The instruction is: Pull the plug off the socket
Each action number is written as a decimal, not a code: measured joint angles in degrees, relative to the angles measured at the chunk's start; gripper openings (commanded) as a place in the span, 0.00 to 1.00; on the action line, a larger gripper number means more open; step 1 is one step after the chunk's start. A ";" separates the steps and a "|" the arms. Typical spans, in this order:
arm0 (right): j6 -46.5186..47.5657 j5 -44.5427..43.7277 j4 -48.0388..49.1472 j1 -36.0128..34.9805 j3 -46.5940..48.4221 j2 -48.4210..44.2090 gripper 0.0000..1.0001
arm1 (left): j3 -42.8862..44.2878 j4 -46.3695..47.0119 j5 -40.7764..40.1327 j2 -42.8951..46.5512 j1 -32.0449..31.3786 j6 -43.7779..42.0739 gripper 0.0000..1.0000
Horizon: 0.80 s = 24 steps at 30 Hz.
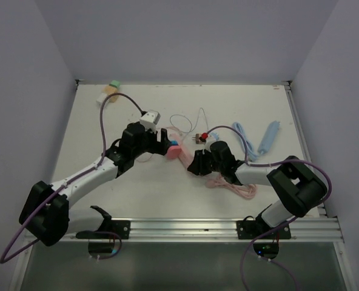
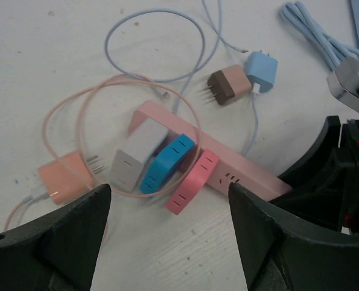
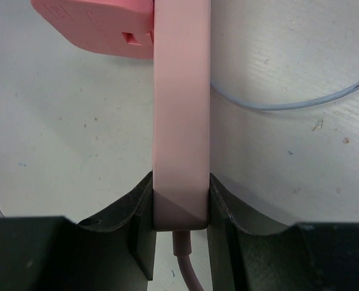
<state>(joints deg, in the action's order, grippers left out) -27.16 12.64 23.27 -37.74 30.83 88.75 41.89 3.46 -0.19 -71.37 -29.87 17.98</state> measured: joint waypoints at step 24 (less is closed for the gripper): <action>1.29 5.14 -0.15 -0.33 0.13 0.15 0.00 | 4.63 -9.25 3.50 -7.56 -6.80 -11.17 0.50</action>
<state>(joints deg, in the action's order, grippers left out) -25.87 17.78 23.11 -38.06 30.96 88.90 46.52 -5.78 3.31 -78.94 -36.67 6.81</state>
